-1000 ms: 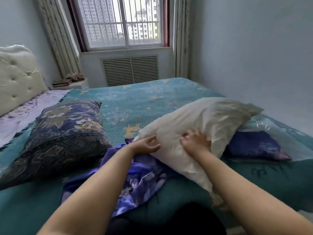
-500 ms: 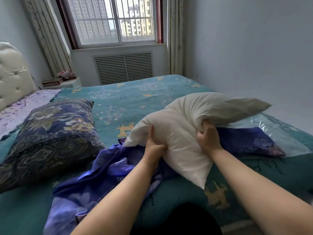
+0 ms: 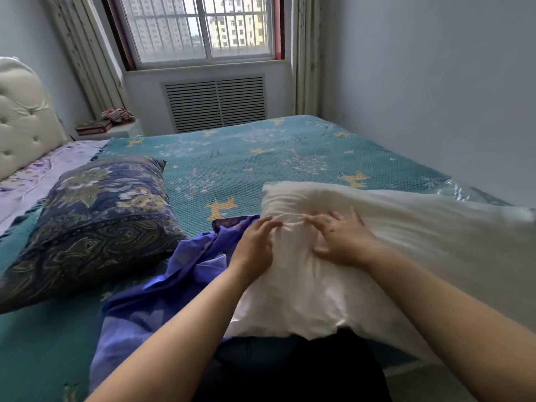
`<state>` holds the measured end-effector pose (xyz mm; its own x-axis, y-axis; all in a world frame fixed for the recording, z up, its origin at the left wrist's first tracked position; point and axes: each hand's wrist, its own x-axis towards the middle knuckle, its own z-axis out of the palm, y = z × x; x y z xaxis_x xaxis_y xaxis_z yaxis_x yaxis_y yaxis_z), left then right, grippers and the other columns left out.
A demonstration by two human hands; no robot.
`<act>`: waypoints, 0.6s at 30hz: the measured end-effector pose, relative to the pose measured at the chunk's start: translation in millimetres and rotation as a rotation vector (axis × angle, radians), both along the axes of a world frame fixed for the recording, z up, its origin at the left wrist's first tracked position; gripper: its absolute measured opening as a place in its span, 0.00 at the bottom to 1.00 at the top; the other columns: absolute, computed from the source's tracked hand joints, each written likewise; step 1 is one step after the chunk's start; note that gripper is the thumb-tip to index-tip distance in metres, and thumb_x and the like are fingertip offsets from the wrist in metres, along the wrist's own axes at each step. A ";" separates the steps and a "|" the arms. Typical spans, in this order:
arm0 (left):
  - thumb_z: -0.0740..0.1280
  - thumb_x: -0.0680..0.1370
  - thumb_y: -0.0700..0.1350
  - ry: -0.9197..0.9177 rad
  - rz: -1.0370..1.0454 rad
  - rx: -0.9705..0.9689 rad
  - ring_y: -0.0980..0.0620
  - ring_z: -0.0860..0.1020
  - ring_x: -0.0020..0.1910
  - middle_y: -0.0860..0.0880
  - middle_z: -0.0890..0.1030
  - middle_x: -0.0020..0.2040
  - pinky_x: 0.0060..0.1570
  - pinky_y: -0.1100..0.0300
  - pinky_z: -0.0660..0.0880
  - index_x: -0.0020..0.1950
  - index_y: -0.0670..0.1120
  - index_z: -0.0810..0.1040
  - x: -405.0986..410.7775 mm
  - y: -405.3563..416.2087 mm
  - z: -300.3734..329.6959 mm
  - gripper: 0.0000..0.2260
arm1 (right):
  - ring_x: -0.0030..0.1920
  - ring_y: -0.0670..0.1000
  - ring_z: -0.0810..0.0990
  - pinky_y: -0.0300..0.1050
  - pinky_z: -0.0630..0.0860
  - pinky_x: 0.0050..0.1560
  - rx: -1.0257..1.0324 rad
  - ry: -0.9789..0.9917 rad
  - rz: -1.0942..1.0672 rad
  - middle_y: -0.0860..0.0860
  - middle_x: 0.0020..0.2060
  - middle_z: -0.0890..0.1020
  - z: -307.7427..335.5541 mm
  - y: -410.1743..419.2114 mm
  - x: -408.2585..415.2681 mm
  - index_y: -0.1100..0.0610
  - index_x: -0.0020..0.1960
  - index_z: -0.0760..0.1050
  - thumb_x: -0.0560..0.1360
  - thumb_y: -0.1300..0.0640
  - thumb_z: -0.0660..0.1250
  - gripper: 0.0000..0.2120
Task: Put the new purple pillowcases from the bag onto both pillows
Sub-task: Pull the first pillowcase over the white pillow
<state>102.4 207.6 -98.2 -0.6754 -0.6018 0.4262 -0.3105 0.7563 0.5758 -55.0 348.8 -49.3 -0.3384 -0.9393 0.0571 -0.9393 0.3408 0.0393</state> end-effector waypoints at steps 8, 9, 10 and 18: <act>0.54 0.69 0.67 -0.413 -0.227 -0.937 0.36 0.54 0.74 0.43 0.60 0.75 0.69 0.36 0.57 0.78 0.52 0.47 26.2 52.6 -56.8 0.41 | 0.74 0.51 0.60 0.66 0.40 0.72 0.163 -0.183 -0.123 0.47 0.74 0.64 -24.9 -36.0 -23.9 0.42 0.76 0.51 0.77 0.35 0.48 0.29; 0.56 0.73 0.60 -0.409 -0.209 -0.972 0.35 0.52 0.74 0.43 0.58 0.76 0.68 0.36 0.55 0.78 0.53 0.47 27.1 51.6 -63.8 0.36 | 0.74 0.52 0.60 0.67 0.40 0.71 0.177 -0.213 -0.129 0.48 0.73 0.65 -24.5 -40.4 -22.8 0.42 0.76 0.51 0.77 0.36 0.48 0.28; 0.57 0.76 0.52 -0.379 -0.171 -0.993 0.35 0.54 0.74 0.42 0.58 0.76 0.68 0.37 0.55 0.77 0.53 0.50 27.3 48.3 -65.2 0.31 | 0.74 0.52 0.61 0.67 0.39 0.71 0.193 -0.234 -0.127 0.48 0.73 0.66 -25.6 -44.3 -21.3 0.42 0.76 0.53 0.78 0.37 0.48 0.27; 0.61 0.74 0.45 -0.736 -0.333 -0.694 0.40 0.58 0.75 0.41 0.55 0.77 0.73 0.46 0.51 0.73 0.44 0.62 -27.5 5.3 23.2 0.27 | 0.66 0.52 0.71 0.54 0.56 0.71 0.352 -0.237 0.028 0.49 0.62 0.78 -44.2 -31.1 -18.7 0.48 0.64 0.74 0.79 0.46 0.54 0.17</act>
